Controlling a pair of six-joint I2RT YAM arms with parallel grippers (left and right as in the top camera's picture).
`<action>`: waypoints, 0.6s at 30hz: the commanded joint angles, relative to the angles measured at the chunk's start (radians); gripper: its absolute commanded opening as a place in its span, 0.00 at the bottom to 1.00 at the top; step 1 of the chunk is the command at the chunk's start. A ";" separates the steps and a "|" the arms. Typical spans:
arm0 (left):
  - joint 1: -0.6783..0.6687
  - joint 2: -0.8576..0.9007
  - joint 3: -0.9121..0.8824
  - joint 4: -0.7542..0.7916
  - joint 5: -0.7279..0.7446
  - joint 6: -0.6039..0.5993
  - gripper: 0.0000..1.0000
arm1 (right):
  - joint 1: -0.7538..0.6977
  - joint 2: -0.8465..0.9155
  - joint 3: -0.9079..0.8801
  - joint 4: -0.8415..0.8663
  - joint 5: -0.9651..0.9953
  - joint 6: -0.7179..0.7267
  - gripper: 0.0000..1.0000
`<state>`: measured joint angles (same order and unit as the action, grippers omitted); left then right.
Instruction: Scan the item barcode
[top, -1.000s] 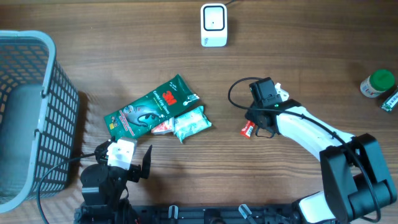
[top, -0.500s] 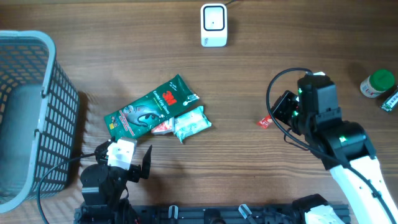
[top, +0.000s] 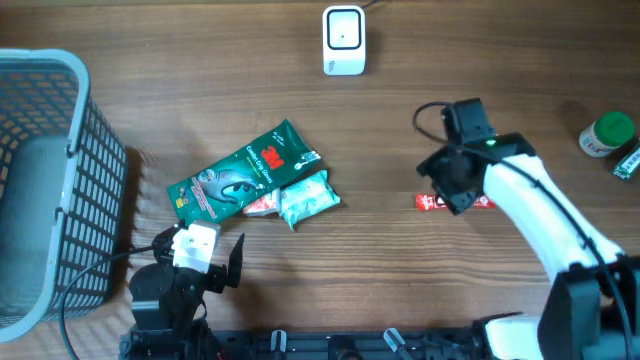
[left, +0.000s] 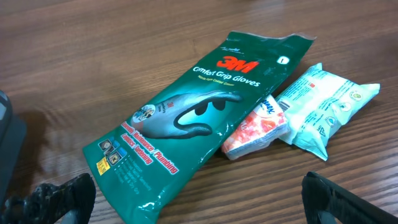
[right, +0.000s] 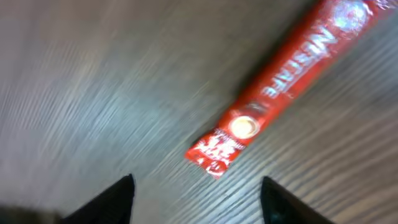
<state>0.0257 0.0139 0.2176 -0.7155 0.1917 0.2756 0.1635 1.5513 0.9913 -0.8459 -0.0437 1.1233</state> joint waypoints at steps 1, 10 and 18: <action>0.005 -0.007 -0.003 0.000 -0.002 0.008 1.00 | -0.141 0.016 0.025 -0.026 -0.089 0.187 0.52; 0.005 -0.007 -0.003 0.000 -0.002 0.008 1.00 | -0.200 0.090 0.022 0.016 -0.101 0.186 0.44; 0.005 -0.007 -0.003 0.000 -0.002 0.008 1.00 | -0.201 0.388 0.022 0.102 -0.101 0.161 0.07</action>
<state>0.0257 0.0139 0.2176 -0.7158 0.1913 0.2756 -0.0402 1.8240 1.0351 -0.7795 -0.1646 1.2980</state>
